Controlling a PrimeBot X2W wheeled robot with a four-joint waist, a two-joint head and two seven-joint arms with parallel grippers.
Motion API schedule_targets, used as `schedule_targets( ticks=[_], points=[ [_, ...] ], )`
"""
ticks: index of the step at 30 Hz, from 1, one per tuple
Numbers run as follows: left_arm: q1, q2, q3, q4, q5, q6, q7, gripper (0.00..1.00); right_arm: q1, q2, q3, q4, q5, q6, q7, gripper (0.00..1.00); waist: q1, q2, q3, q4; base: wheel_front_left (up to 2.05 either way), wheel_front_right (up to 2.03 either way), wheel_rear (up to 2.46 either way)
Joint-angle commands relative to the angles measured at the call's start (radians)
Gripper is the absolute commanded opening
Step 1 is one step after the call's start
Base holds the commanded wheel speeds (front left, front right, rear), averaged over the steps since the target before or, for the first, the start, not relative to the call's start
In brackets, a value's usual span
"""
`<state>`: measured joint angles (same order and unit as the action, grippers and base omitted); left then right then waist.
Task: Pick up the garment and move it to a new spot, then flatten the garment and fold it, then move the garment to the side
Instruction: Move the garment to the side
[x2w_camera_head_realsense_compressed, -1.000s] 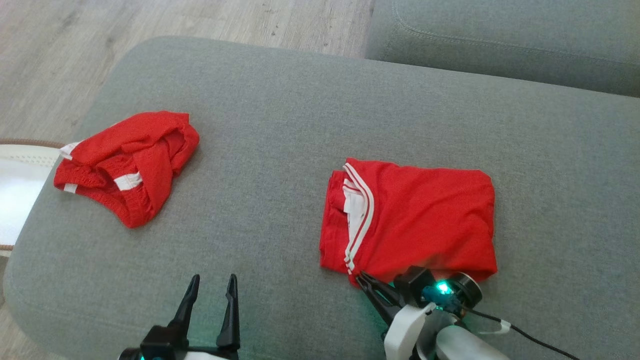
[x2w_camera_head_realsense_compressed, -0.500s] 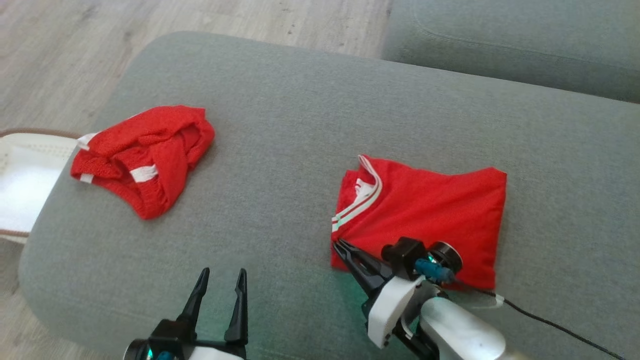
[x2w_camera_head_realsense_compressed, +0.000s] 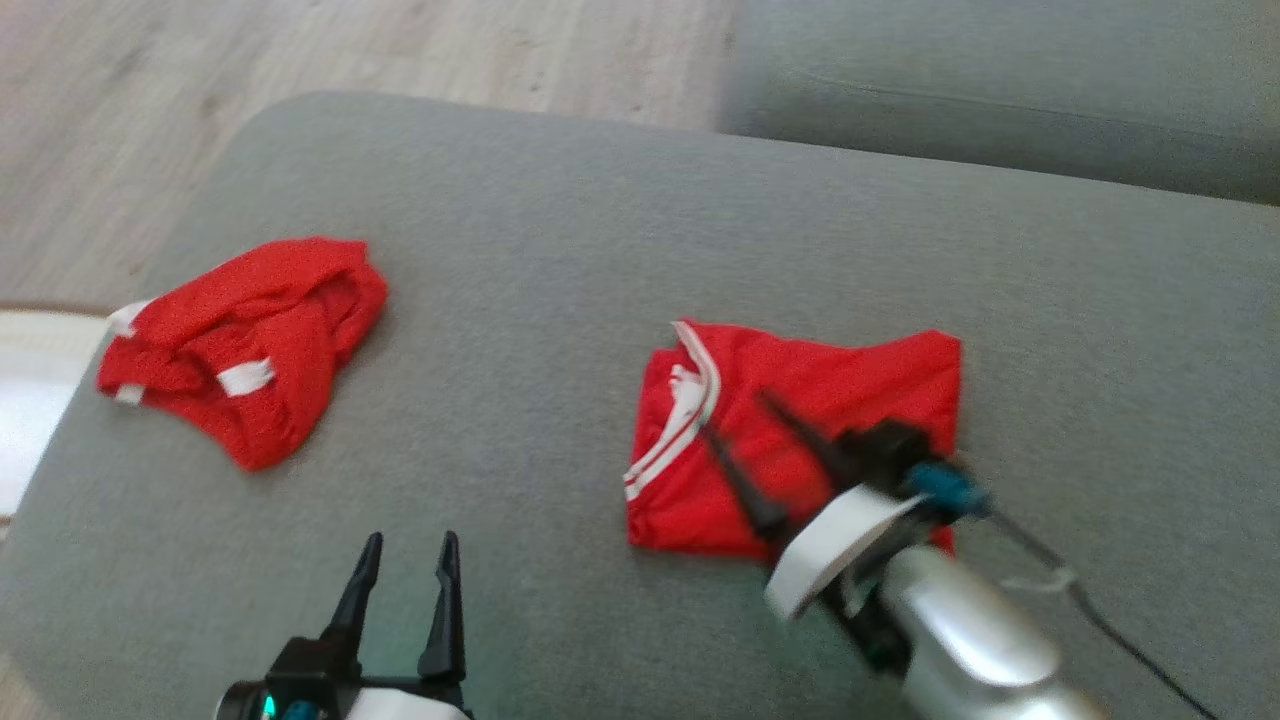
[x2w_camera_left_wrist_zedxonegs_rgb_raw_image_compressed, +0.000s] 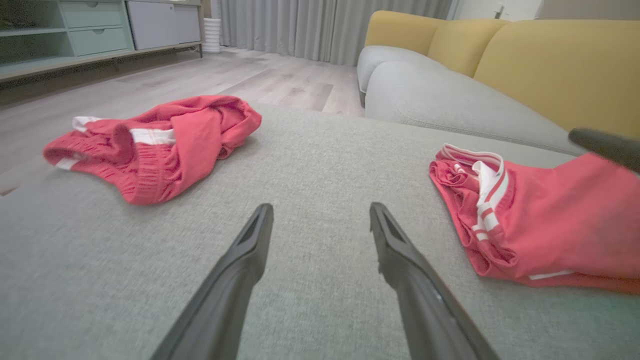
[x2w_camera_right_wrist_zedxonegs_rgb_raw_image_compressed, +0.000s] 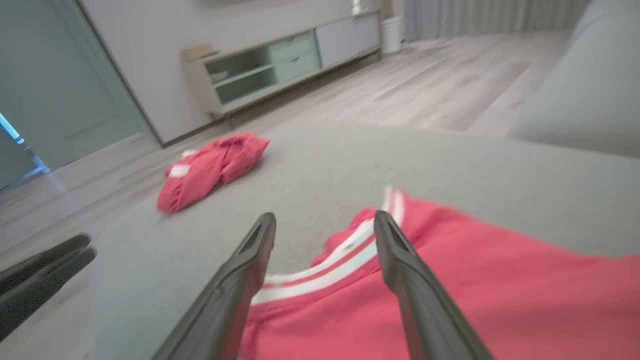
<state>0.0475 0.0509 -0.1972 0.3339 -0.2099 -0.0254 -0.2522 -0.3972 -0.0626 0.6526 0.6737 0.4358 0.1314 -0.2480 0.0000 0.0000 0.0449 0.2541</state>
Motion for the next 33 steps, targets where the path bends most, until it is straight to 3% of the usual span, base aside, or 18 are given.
schedule_targets(
  ticks=[1,6,12,23,33],
  points=[
    [-0.032,-0.001,0.035,-0.034,0.007,0.006,-0.010,1.00,-0.010,0.008,-0.013,-0.035,-0.016,-0.001,-0.013,1.00,0.0000,0.0000,-0.015,-0.037,0.00,0.00,0.00],
    [-0.038,-0.001,0.065,-0.040,0.023,0.010,-0.010,1.00,0.097,0.005,-0.303,-0.138,-0.173,-0.001,-0.013,1.00,0.0000,0.0000,-0.032,-0.114,0.00,0.00,0.00],
    [-0.035,-0.001,0.100,-0.049,0.034,0.017,-0.010,1.00,0.216,0.011,-0.503,-0.218,-0.288,-0.001,-0.014,1.00,0.0000,0.0000,-0.043,-0.178,0.00,0.00,0.00],
    [0.021,-0.001,0.104,-0.059,0.035,0.028,-0.010,1.00,0.352,0.012,-0.548,-0.259,-0.271,-0.001,-0.014,1.00,0.0000,0.0000,-0.056,-0.225,0.00,0.00,0.00],
    [0.014,-0.001,0.075,-0.058,0.036,0.019,-0.010,1.00,0.322,0.012,-0.526,-0.258,-0.259,-0.001,-0.014,1.00,0.0000,0.0000,-0.048,-0.197,0.00,0.00,0.00]
  ],
)
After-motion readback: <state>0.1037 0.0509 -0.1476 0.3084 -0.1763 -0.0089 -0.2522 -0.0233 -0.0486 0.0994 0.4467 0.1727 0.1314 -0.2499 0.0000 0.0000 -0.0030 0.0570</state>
